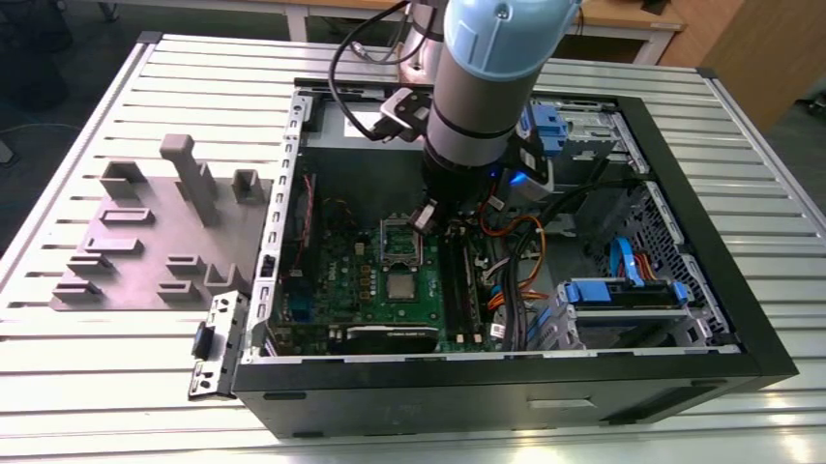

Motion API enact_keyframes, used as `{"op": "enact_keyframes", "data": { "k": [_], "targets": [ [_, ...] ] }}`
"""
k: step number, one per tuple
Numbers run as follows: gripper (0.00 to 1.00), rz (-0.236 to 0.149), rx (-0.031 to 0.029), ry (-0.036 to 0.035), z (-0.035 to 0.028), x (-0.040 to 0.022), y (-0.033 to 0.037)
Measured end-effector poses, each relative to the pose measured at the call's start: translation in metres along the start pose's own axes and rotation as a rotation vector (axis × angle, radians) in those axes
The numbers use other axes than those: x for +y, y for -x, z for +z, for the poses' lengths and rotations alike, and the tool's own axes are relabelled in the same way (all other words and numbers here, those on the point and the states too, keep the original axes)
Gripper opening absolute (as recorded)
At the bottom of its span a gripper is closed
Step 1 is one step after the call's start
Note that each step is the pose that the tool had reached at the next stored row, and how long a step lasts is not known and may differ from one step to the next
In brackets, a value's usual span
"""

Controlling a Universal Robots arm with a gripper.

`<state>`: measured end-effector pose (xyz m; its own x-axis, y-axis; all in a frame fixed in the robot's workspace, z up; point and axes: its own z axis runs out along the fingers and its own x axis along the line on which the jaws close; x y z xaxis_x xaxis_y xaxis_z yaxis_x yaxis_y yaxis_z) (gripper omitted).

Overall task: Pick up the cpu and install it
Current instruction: 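Close the cpu cover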

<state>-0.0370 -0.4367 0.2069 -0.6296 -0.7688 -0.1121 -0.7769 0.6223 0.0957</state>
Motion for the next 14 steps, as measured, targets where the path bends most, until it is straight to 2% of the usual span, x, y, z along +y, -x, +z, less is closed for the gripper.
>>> {"op": "enact_keyframes", "data": {
  "k": [8, 14],
  "targets": [
    [0.11, 0.002, -0.0081, 0.0061, 0.0026, 0.0012, 0.0009],
    [0.11, 0.003, -0.0095, 0.0071, 0.0032, 0.0030, 0.0001]
  ]
}}
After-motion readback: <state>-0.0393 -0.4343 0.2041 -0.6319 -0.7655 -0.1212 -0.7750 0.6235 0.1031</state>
